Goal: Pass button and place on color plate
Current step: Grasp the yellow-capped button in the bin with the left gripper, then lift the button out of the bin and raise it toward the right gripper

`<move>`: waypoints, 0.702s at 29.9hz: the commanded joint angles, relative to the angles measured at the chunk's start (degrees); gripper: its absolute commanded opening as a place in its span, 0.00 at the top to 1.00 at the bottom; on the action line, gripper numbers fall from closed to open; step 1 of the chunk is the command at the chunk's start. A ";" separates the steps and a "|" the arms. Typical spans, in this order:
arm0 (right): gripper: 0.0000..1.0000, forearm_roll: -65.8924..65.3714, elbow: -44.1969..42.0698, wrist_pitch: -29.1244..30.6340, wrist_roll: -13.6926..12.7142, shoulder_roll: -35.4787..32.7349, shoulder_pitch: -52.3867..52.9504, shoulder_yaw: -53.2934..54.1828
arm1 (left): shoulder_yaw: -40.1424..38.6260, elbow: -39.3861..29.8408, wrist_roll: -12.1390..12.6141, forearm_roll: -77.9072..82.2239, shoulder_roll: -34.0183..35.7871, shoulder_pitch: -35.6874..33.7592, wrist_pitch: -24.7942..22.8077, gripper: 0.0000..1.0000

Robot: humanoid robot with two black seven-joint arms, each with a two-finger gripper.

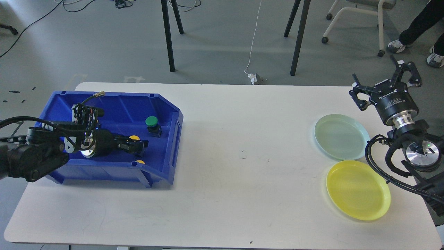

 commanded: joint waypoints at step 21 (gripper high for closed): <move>0.00 0.18 -10.28 0.00 -0.53 -0.27 2.11 5.17 | -23.35 -20.63 0.00 -6.81 15.85 -0.50 -6.75 0.93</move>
